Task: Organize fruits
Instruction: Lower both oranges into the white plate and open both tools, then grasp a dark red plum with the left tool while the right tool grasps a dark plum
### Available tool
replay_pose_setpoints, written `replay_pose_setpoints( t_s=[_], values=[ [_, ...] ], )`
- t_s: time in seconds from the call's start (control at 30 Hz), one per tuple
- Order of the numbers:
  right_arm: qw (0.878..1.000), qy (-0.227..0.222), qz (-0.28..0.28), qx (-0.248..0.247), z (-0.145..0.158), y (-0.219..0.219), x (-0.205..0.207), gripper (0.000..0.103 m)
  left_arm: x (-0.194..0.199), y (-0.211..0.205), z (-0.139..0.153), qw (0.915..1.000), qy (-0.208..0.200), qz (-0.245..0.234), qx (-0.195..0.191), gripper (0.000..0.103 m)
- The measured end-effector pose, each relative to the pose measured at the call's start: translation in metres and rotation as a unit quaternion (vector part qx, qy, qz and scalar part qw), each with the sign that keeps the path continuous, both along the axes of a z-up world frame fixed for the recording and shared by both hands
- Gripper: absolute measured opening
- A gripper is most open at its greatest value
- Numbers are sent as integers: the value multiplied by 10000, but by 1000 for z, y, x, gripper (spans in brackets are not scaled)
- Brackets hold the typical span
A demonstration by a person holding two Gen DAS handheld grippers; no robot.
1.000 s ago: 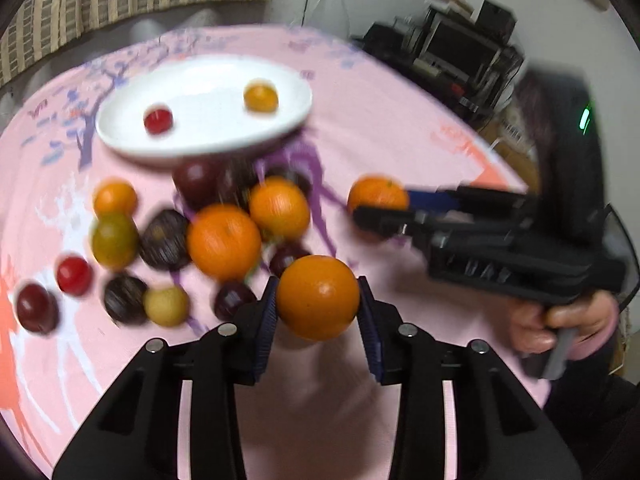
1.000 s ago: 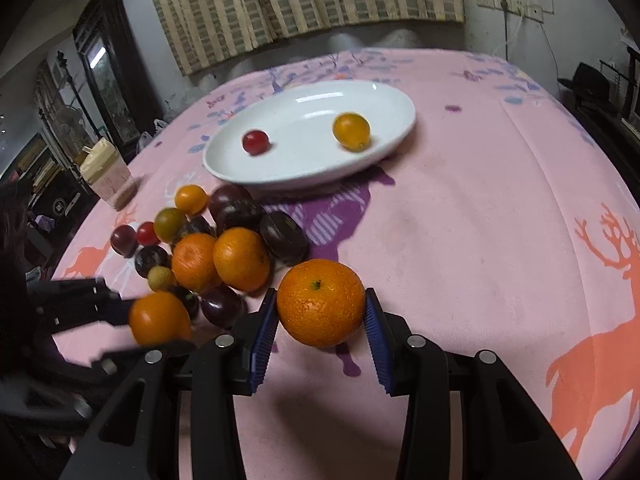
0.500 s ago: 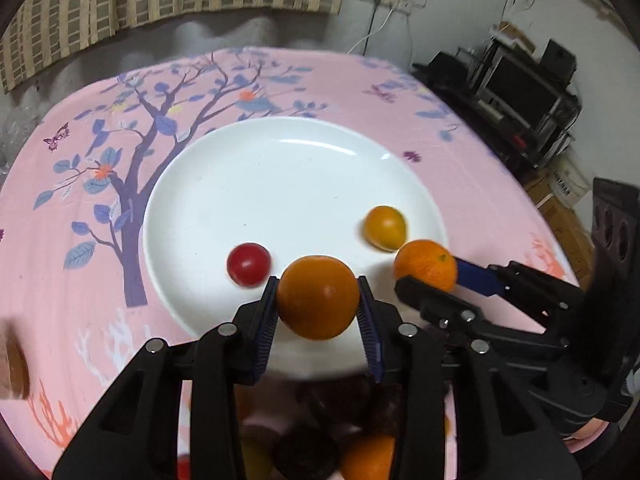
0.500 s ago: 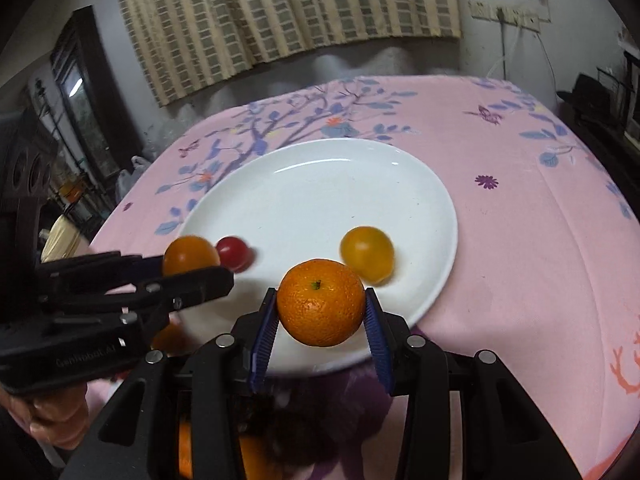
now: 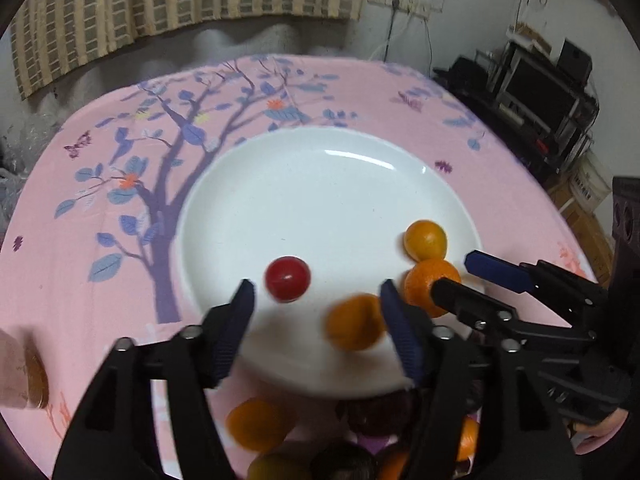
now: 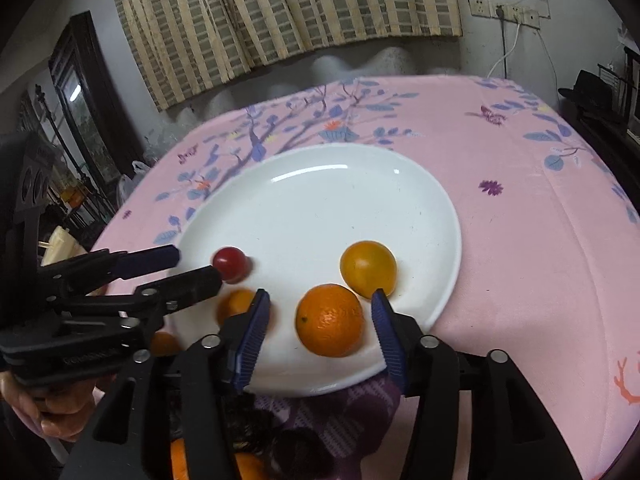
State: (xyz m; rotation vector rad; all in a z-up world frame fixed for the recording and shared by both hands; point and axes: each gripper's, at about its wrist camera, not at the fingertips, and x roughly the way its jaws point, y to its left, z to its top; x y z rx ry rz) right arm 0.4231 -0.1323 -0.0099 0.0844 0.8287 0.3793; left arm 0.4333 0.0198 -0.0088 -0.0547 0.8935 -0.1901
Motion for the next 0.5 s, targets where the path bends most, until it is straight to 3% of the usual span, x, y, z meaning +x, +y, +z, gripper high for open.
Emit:
replay_pose_setpoints(
  t_s=[0.13, 0.23, 0.37, 0.5],
  values=[
    [9996, -267, 77, 48, 15, -3, -31, 58, -41, 39, 25, 9977, -513, 451, -46, 88],
    [9996, -186, 195, 110, 7, -4, -57, 58, -73, 71, 32, 9935, -789, 815, 109, 91],
    [9992, 140, 342, 163, -13, -5, -89, 58, -106, 105, 16, 9907, -799, 1097, 32, 92],
    [9984, 246, 459, 206, -23, -3, -118, 59, -132, 123, -16, 9885, -665, 1343, 194, 93]
  ],
)
